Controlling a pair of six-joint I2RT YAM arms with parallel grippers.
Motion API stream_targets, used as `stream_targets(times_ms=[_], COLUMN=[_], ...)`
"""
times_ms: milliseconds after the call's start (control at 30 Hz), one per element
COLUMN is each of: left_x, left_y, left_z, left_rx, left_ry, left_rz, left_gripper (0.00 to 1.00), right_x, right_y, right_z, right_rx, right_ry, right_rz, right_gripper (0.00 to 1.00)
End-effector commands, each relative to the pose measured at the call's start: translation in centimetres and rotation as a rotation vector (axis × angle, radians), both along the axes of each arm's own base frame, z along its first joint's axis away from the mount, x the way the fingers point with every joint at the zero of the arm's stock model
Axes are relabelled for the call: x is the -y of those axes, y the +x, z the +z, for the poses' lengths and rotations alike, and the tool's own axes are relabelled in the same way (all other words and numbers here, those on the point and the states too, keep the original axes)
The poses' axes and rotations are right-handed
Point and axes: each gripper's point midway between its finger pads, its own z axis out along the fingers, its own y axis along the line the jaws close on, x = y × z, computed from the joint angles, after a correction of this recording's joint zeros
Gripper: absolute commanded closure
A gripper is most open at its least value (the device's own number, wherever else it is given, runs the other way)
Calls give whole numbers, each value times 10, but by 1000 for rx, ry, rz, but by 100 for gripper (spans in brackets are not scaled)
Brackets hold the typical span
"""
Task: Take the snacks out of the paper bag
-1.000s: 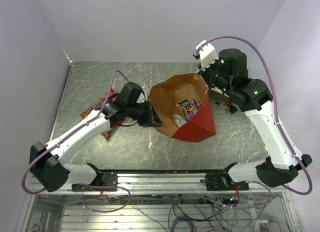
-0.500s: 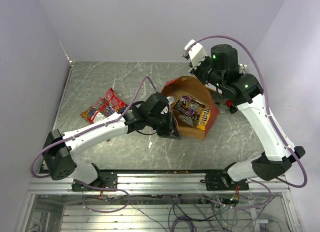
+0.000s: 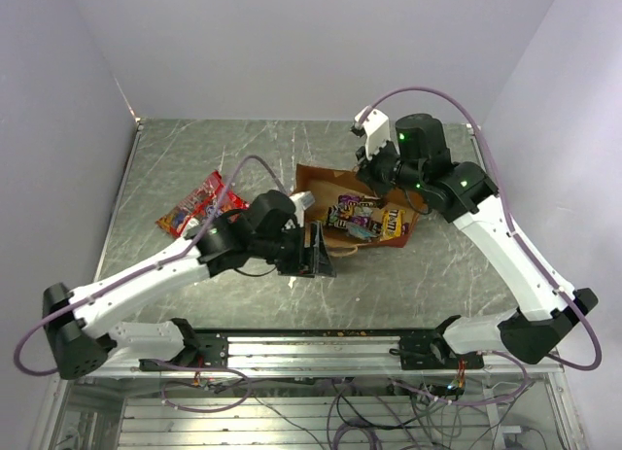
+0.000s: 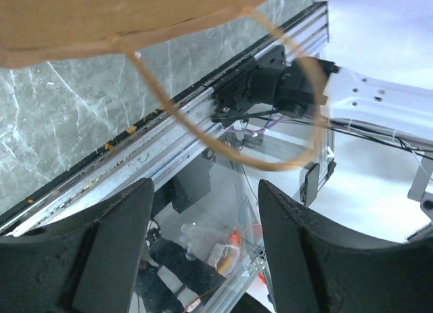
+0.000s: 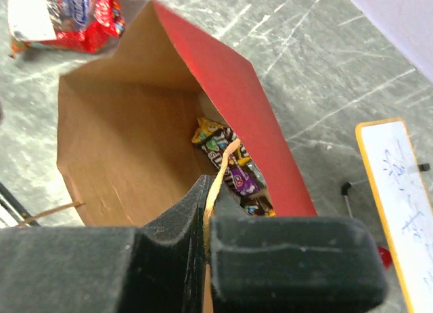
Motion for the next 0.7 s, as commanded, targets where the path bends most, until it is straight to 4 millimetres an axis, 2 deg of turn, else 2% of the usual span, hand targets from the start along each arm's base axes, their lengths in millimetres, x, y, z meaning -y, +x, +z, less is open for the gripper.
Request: stream_targets(times_ms=[0, 133, 233, 333, 433, 500, 567, 667], left_x=[-24, -45, -51, -35, -17, -6, 5, 25], left_y=[-4, -5, 1, 3, 5, 5, 7, 3], left_z=[44, 76, 90, 108, 114, 115, 108, 87], left_rx=[137, 223, 286, 365, 425, 481, 541, 642], left_ry=[-55, -110, -145, -215, -245, -236, -176, -56], left_rz=[3, 60, 97, 18, -45, -76, -94, -168], left_gripper=[24, 21, 20, 15, 13, 14, 16, 23], right_x=[-18, -16, -17, -17, -13, -10, -9, -6], right_y=[-15, -20, -24, -25, -24, -21, -19, -19], right_z=[35, 45, 53, 50, 52, 51, 51, 50], right_rx=[0, 6, 26, 26, 41, 52, 50, 41], right_ry=[162, 143, 152, 144, 143, 140, 138, 134], right_rz=[36, 43, 73, 81, 64, 44, 25, 7], right_gripper=[100, 100, 100, 100, 100, 100, 100, 100])
